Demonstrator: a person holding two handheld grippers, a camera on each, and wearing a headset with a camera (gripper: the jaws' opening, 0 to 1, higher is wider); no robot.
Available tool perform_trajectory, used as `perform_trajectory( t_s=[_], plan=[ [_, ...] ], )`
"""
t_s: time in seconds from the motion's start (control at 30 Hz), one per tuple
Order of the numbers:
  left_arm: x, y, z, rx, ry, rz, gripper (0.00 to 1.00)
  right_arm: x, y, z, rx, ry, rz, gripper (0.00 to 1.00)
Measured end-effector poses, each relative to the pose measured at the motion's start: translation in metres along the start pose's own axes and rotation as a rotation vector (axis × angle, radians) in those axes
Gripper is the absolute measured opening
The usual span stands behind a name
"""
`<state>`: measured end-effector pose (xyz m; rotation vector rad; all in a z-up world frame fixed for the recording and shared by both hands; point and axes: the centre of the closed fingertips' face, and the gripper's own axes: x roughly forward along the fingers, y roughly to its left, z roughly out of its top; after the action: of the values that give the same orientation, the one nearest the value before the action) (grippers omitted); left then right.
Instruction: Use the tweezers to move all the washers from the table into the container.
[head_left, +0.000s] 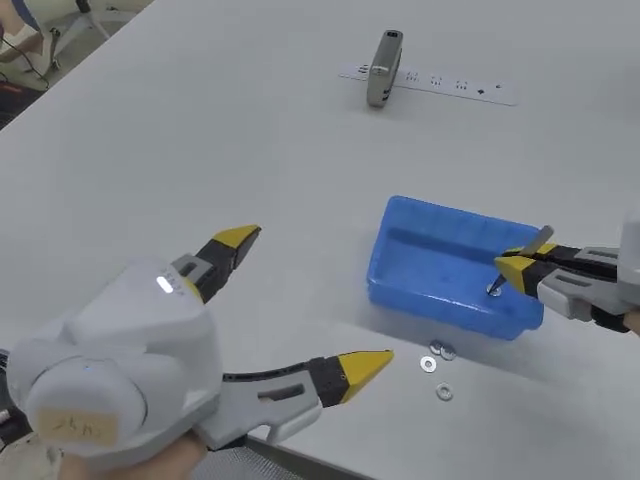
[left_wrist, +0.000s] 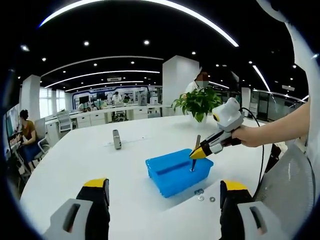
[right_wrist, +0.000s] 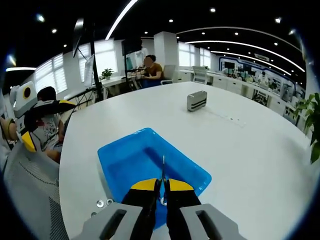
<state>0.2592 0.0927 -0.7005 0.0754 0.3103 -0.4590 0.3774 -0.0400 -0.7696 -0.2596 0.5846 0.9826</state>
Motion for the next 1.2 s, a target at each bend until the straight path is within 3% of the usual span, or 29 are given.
perform_trajectory(
  t_s=[0.23, 0.43, 0.6, 0.8, 1.03, 1.2],
  plan=[
    [0.0, 0.0, -0.001, -0.011, 0.003, -0.005, 0.91, -0.005, -0.001, 0.003, 0.007, -0.019, -0.005, 0.03],
    [-0.001, 0.0, 0.0, -0.014, -0.002, -0.005, 0.91, -0.021, 0.004, 0.017, 0.003, -0.058, -0.01, 0.03],
    [-0.002, 0.001, 0.001, -0.022, -0.008, -0.004, 0.9, -0.037, 0.016, 0.033, -0.001, -0.104, -0.002, 0.03],
    [-0.002, 0.001, 0.0, -0.019, -0.006, -0.004, 0.89, -0.054, 0.043, 0.045, -0.011, -0.147, 0.033, 0.02],
    [-0.002, 0.0, 0.0, -0.017, -0.007, -0.01, 0.89, -0.057, 0.069, 0.033, -0.019, -0.124, 0.081, 0.02],
    [-0.002, 0.0, -0.001, -0.014, -0.001, -0.011, 0.87, -0.054, 0.083, 0.017, 0.024, -0.11, 0.117, 0.02]
  ],
)
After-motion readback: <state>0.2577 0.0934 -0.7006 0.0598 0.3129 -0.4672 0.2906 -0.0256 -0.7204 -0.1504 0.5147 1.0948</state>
